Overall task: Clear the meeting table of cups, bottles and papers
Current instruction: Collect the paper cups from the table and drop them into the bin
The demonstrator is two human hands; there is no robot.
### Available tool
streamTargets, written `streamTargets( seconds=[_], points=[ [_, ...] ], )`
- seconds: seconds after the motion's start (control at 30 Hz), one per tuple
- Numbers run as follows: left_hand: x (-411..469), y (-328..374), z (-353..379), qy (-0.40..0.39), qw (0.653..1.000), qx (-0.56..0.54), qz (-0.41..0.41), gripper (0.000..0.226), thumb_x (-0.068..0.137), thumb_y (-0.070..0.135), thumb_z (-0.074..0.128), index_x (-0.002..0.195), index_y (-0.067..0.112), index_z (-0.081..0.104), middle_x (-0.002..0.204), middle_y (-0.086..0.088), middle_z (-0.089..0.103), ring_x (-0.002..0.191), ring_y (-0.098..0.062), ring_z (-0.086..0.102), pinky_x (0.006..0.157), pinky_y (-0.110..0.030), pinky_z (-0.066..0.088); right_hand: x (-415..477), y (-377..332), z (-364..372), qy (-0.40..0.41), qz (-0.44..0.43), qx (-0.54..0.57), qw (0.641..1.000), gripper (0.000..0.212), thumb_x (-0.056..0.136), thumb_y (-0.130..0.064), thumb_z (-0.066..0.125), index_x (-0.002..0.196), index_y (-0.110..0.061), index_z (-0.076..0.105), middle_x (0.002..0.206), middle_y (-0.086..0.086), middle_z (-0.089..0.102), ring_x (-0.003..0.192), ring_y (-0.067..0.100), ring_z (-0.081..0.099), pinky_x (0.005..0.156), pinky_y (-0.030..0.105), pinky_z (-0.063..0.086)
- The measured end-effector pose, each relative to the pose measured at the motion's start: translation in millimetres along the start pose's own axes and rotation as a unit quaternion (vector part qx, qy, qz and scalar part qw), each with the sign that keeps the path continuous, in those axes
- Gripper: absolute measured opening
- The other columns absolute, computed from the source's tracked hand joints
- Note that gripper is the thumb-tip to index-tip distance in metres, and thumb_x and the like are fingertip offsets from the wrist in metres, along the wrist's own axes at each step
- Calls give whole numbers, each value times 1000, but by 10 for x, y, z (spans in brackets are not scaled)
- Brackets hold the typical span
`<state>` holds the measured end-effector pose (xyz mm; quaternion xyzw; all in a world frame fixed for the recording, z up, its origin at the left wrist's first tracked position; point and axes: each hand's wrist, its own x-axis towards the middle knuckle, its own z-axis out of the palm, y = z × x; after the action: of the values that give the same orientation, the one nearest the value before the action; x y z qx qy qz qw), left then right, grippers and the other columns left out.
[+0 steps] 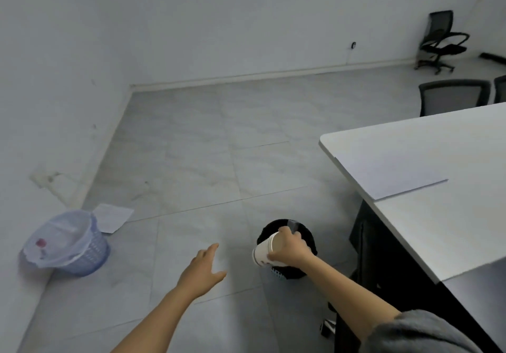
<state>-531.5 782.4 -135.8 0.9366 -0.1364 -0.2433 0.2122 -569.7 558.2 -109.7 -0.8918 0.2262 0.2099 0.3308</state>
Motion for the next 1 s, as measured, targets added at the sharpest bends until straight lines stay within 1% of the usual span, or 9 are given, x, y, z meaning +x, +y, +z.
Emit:
streamTargets(
  seconds=[0.1, 0.23, 0.33, 0.47, 0.6, 0.73, 0.87, 1.0],
  points=[
    [550, 106, -12, -42, 999, 20, 13, 71, 89, 36, 53, 147, 22, 14, 148, -10, 28, 131, -23, 38, 102, -31, 37, 357, 218, -149, 29, 81, 21, 996, 75, 82, -38, 62, 141, -16, 22, 143, 18, 26, 131, 39, 32, 107, 42, 33],
    [1380, 213, -42, -109, 992, 40, 46, 70, 89, 36, 52, 147, 22, 15, 148, -11, 27, 131, -24, 38, 102, -30, 37, 823, 428, -233, 49, 169, 50, 983, 75, 82, -39, 62, 141, -17, 21, 142, 15, 26, 131, 36, 32, 104, 41, 35],
    [2061, 262, -172, -134, 987, 51, 69, 69, 90, 35, 52, 146, 20, 15, 148, -12, 28, 131, -25, 38, 103, -30, 37, 1188, 468, -281, 55, 216, 54, 973, 76, 80, -41, 64, 139, -17, 24, 140, 14, 28, 130, 36, 34, 103, 41, 38],
    [2909, 317, -507, -162, 978, 81, 108, 67, 91, 36, 49, 146, 21, 14, 147, -12, 30, 130, -25, 40, 100, -28, 38, 1728, 289, -400, 57, 256, 73, 962, 79, 79, -43, 65, 140, -16, 23, 141, 15, 27, 130, 35, 34, 104, 39, 37],
    [3533, 399, -841, -172, 968, 121, 140, 66, 91, 37, 49, 146, 21, 15, 146, -12, 30, 129, -25, 41, 98, -28, 37, 2101, 121, -533, 38, 265, 65, 961, 86, 81, -45, 64, 146, -21, 13, 145, 17, 21, 134, 40, 27, 106, 42, 33],
    [4003, 579, -1006, -184, 955, 153, 174, 66, 92, 37, 49, 146, 20, 17, 146, -12, 32, 129, -25, 41, 101, -31, 38, 2246, 81, -621, 44, 284, 66, 955, 75, 87, -41, 58, 146, -21, 15, 147, 17, 19, 135, 39, 25, 105, 43, 36],
    [4247, 913, -992, -216, 935, 167, 226, 65, 92, 37, 47, 146, 19, 16, 146, -12, 32, 129, -25, 41, 101, -31, 38, 2228, 128, -782, 91, 323, 98, 937, 71, 90, -37, 55, 146, -19, 16, 151, 15, 16, 138, 34, 22, 105, 39, 37],
    [4266, 1256, -893, -237, 917, 177, 266, 64, 93, 35, 45, 147, 20, 15, 146, -11, 31, 128, -24, 42, 98, -30, 40, 2081, 134, -937, 145, 339, 115, 923, 68, 90, -34, 54, 146, -18, 20, 149, 14, 21, 136, 32, 26, 103, 37, 39]
  ],
)
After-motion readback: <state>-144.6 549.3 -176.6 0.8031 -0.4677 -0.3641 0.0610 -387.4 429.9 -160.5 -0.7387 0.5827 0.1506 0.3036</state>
